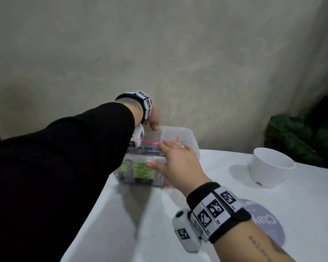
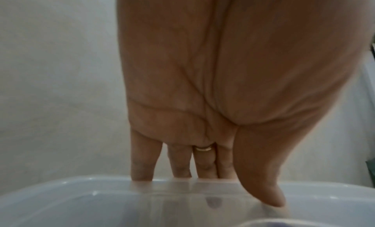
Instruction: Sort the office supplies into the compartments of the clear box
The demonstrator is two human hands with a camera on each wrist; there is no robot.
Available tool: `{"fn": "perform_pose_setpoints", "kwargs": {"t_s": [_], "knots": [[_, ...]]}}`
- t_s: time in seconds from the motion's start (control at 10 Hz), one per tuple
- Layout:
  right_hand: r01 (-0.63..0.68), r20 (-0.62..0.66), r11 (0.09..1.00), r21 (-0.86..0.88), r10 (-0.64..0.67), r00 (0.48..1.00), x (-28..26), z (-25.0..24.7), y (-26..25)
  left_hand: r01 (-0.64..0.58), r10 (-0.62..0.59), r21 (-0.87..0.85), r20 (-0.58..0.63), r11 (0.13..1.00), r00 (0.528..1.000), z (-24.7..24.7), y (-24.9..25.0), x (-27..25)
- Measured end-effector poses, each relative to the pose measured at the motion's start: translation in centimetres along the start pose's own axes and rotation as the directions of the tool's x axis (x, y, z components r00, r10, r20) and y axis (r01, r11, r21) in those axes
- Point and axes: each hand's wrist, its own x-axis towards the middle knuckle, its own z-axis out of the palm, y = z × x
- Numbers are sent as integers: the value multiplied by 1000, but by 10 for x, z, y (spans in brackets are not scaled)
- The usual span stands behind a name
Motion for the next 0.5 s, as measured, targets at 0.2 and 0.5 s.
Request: {"fn": "perform_pose_setpoints", "kwargs": {"t_s": [0.2, 0.5], "knots": [[-21, 22, 1000, 1, 21, 1000, -2, -6, -2, 35, -36, -32, -49, 999, 998, 2, 0, 11], [-203, 44, 904, 376, 202, 978, -50, -54, 9, 13, -61, -133, -362, 991, 930, 70, 59, -180]]}}
